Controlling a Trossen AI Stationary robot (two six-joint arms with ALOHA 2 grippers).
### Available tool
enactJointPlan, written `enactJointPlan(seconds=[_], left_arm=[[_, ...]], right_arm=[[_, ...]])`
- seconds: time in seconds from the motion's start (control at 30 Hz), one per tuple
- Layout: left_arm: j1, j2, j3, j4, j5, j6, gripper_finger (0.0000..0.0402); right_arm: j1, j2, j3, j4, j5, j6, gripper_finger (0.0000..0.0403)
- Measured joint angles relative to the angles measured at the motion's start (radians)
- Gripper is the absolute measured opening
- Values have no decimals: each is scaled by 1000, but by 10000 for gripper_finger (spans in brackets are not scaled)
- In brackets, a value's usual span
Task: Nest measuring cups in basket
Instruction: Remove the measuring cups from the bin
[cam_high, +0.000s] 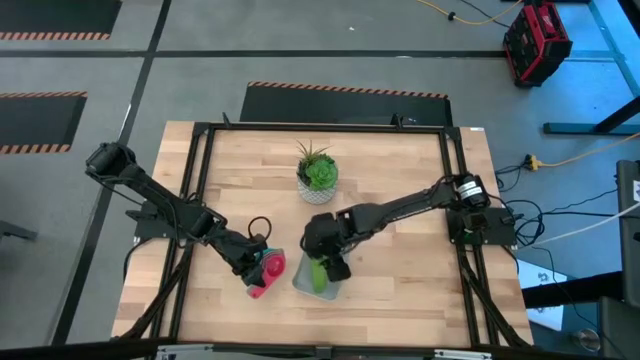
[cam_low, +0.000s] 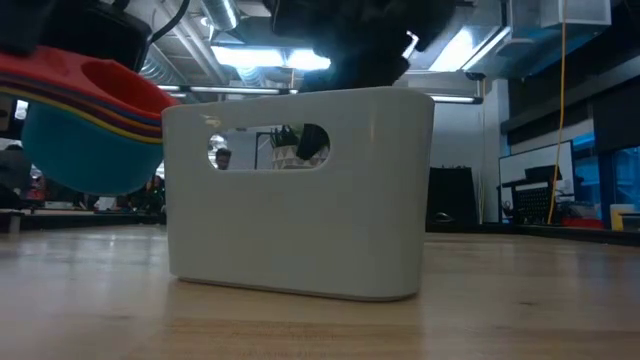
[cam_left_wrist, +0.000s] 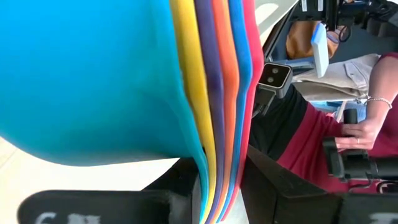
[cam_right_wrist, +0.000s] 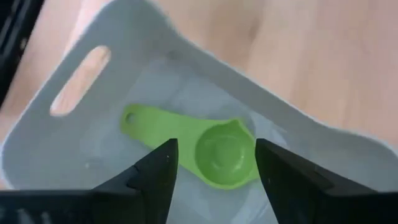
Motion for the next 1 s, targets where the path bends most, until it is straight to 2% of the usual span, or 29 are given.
enactJointPlan(seconds=[0.17, 0.27, 0.47, 0.67, 1.0], left_arm=[[0, 0, 0, 0, -6, 1, 76], [0, 0, 0, 0, -6, 2, 76], [0, 0, 0, 0, -6, 3, 76], [0, 0, 0, 2, -7, 3, 76], [0, -1, 0, 5, -16, 7, 76]], right_arm=[[-27, 0, 0, -14, 0, 143, 218], [-30, 0, 0, -13, -1, 140, 218], [6, 20, 0, 18, -63, -74, 218], [36, 76, 0, 22, -62, -247, 218], [35, 144, -1, -2, -53, -309, 218]])
